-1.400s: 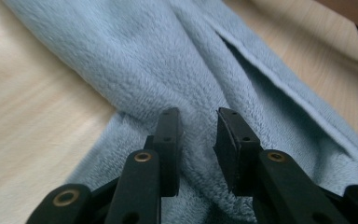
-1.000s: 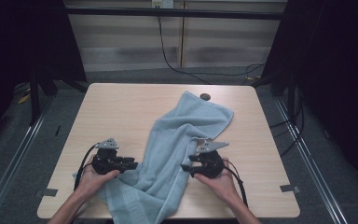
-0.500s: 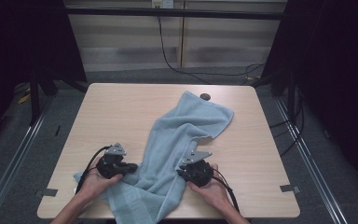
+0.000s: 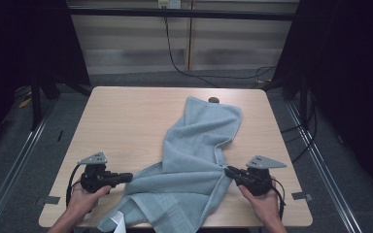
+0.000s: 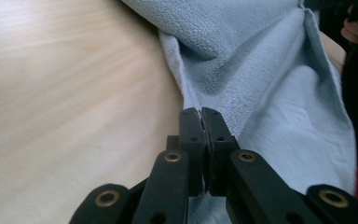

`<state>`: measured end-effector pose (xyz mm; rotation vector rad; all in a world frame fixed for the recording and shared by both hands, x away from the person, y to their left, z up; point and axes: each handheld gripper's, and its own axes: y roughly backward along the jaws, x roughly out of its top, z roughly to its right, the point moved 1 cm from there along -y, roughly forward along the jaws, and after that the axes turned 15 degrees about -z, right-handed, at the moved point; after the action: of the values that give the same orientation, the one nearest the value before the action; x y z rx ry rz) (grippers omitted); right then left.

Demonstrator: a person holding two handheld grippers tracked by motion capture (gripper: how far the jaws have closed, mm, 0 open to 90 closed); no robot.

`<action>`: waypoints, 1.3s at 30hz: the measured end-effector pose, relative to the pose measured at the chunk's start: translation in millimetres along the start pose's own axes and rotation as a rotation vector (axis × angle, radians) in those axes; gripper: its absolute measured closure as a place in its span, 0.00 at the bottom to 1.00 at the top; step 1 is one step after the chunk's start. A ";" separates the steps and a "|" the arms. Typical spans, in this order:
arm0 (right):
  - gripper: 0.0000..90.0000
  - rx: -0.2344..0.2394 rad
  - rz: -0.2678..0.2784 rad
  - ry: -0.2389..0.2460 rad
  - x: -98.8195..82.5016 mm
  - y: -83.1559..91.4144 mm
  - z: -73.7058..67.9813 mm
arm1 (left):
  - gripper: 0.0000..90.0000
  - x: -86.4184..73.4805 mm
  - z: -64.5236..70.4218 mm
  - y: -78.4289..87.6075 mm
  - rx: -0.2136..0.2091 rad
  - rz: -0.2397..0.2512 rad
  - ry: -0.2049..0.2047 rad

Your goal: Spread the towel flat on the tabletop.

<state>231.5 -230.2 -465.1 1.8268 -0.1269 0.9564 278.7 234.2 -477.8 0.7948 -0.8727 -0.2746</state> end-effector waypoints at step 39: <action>0.95 -0.113 -0.102 -0.077 -38.1 4.8 3.2 | 0.96 6.7 1.4 -40.1 0.005 -0.123 -0.033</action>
<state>205.1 -247.5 -487.2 1.7489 -0.1312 0.7923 285.7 202.5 -502.3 0.8521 -0.8572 -0.3948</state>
